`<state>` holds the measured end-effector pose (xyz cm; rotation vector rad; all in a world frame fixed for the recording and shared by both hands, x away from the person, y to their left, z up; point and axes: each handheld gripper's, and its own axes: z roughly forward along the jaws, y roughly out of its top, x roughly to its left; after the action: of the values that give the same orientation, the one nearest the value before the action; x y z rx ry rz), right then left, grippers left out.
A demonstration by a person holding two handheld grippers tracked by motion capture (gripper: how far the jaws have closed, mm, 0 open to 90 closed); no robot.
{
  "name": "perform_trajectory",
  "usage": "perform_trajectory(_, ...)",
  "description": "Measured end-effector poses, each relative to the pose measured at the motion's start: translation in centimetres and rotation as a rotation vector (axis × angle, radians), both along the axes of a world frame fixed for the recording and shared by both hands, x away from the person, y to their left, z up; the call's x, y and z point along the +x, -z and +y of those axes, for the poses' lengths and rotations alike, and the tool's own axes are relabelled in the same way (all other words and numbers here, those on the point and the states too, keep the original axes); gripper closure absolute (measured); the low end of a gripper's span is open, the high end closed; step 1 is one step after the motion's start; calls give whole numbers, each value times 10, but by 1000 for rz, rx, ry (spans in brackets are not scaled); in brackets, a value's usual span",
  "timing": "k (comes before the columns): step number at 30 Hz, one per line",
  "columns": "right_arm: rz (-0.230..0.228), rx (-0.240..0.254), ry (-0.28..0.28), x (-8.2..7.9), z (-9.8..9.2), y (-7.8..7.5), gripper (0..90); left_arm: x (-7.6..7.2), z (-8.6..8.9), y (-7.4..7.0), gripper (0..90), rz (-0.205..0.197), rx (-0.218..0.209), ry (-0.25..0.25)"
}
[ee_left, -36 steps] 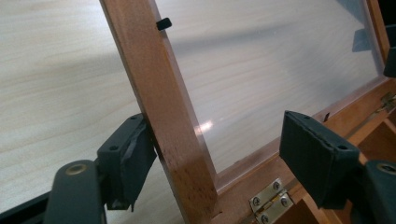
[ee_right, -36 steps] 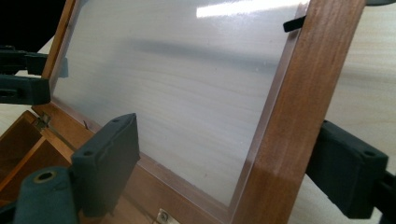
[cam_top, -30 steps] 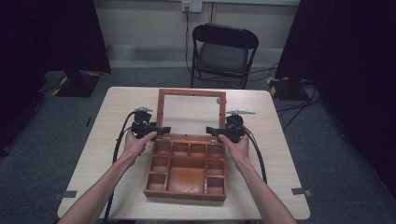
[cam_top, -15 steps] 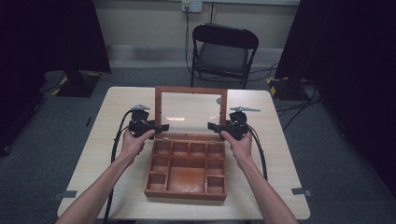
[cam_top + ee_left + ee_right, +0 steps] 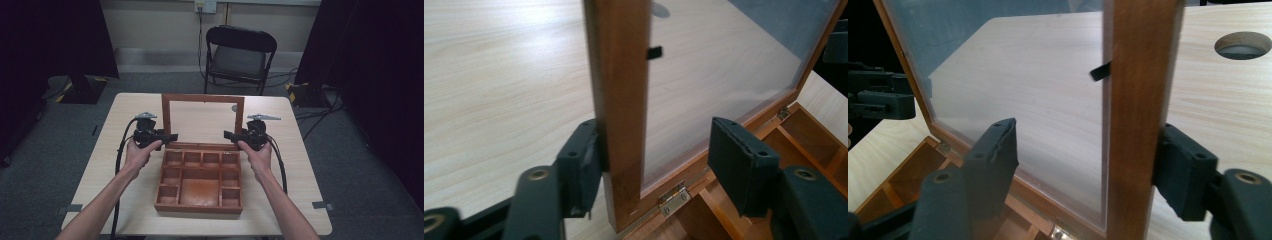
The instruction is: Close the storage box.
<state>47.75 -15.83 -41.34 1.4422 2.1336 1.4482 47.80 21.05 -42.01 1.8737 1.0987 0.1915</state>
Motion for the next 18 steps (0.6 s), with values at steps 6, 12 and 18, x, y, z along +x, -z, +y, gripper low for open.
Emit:
perform_trajectory(6,-9,0,-14,-7,-2,-5,360,-4,1,-5,436,-21,-3,9)
perform_trajectory(12,-24,21,-20,-11,-5,-9,406,-6,1,-9,470,-39,-23,17)
perform_trajectory(18,-23,22,-24,-13,-4,-12,400,-8,1,-10,471,-46,-11,23)
